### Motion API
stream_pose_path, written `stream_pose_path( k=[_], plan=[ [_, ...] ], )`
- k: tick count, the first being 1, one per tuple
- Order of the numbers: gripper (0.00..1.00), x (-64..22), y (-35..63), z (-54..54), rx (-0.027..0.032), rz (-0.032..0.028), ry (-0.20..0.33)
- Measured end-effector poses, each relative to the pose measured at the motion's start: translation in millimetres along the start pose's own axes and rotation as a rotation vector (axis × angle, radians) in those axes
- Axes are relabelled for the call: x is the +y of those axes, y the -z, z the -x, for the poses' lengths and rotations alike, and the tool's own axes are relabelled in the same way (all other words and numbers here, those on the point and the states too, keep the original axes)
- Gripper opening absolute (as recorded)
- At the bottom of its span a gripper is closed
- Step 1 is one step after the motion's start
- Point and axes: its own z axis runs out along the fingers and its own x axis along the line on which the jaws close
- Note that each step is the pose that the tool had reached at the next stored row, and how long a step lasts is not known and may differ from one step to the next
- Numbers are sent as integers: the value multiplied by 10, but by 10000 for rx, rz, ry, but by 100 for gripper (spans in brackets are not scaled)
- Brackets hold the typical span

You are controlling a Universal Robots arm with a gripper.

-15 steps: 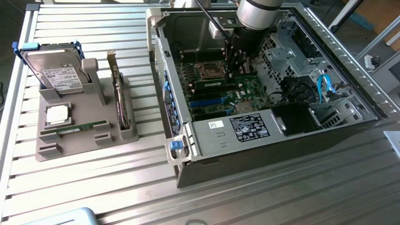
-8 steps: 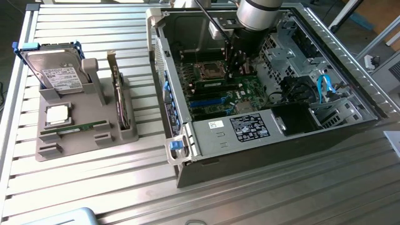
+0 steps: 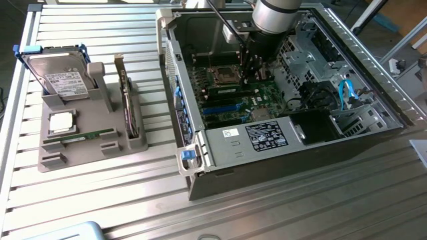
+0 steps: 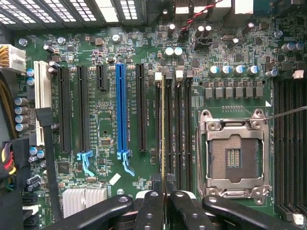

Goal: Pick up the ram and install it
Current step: 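Insert the ram into the slot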

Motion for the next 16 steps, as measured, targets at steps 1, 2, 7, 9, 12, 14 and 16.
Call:
stream_pose_path(
  k=[1,2,7,9,12,14,16],
  plan=[
    [12,0,-4,2,-1,0,1],
    [12,0,-7,3,-2,0,1],
    [12,-12,-10,5,-3,-1,0],
    [12,-12,-16,5,-4,-1,0],
    [12,-12,-20,5,-2,-1,0],
    [12,-14,31,4,17,32,0],
    [12,-13,41,4,18,40,0]
  ],
)
